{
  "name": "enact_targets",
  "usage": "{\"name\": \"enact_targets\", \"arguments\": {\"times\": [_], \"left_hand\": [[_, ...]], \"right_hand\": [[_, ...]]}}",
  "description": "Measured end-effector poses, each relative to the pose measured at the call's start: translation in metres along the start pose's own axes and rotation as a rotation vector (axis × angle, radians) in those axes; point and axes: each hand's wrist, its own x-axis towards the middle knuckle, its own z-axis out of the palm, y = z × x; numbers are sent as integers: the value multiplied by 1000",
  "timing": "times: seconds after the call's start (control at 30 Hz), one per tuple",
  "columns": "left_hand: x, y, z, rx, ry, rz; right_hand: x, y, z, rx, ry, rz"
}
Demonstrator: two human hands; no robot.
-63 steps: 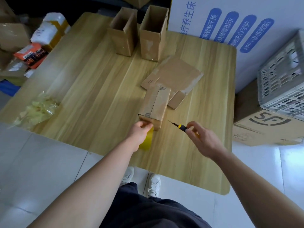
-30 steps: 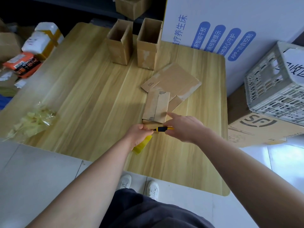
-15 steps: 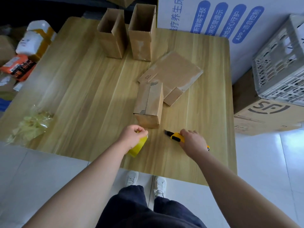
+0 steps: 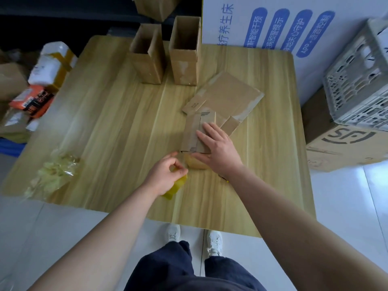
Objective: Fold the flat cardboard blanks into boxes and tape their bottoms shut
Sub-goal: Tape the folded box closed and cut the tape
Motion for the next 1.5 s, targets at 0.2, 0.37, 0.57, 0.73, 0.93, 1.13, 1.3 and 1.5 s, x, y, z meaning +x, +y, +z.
{"name": "enact_targets", "arguments": {"times": [0.2, 0.37, 0.57, 0.73, 0.93, 1.13, 1.3, 1.5], "left_hand": [[9, 5, -16, 8, -141, 93], [15, 5, -30, -1, -194, 119], [24, 15, -69, -379, -112, -46], [31, 47, -96, -654, -80, -122], [41, 81, -91, -869, 16, -187], [39, 118, -60, -1050, 35, -284], [44, 114, -60, -1054, 228, -336], [51, 97, -46, -1120, 264, -412]], "right_hand": [[-15, 12, 5, -84, 82, -9], [-14, -7, 15, -67, 105, 98], [-23, -20, 1, -38, 8, 132], [-36, -41, -11, -53, -68, 139], [-34, -74, -44, 227, 208, 219], [-13, -83, -67, 353, 221, 254], [-6, -44, -107, 470, 175, 480], [-1, 10, -125, 352, 145, 564]]}}
